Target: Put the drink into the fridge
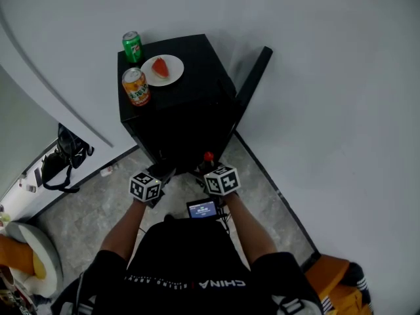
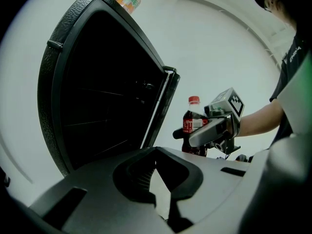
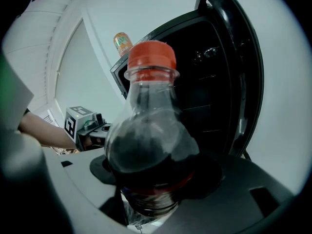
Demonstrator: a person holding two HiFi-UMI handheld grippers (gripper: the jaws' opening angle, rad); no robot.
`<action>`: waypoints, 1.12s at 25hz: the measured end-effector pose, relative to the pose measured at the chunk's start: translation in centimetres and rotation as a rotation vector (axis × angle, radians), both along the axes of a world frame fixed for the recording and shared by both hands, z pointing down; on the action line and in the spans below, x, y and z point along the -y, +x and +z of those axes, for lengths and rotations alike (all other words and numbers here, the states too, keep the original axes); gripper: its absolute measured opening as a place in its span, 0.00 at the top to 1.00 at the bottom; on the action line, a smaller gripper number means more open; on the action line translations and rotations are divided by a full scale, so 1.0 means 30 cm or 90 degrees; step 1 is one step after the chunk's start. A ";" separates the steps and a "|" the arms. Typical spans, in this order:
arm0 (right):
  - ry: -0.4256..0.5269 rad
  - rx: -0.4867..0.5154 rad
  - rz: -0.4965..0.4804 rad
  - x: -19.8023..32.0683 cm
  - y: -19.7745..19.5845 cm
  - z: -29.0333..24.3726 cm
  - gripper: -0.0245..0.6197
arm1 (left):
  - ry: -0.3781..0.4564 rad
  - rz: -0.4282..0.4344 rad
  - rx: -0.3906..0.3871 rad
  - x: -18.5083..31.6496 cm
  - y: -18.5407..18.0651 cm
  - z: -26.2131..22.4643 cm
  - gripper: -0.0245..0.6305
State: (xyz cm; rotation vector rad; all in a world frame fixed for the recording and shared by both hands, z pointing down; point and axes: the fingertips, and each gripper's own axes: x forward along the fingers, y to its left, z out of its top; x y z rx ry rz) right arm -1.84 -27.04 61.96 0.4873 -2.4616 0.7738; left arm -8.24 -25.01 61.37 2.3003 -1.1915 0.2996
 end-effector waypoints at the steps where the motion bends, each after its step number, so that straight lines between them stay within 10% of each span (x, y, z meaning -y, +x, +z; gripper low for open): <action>1: 0.000 -0.001 -0.001 0.000 0.001 0.004 0.47 | -0.002 0.002 0.004 -0.003 -0.001 0.005 0.95; 28: 0.074 -0.055 -0.069 0.349 -0.140 0.151 0.47 | -0.001 -0.119 0.080 0.268 -0.176 0.120 0.94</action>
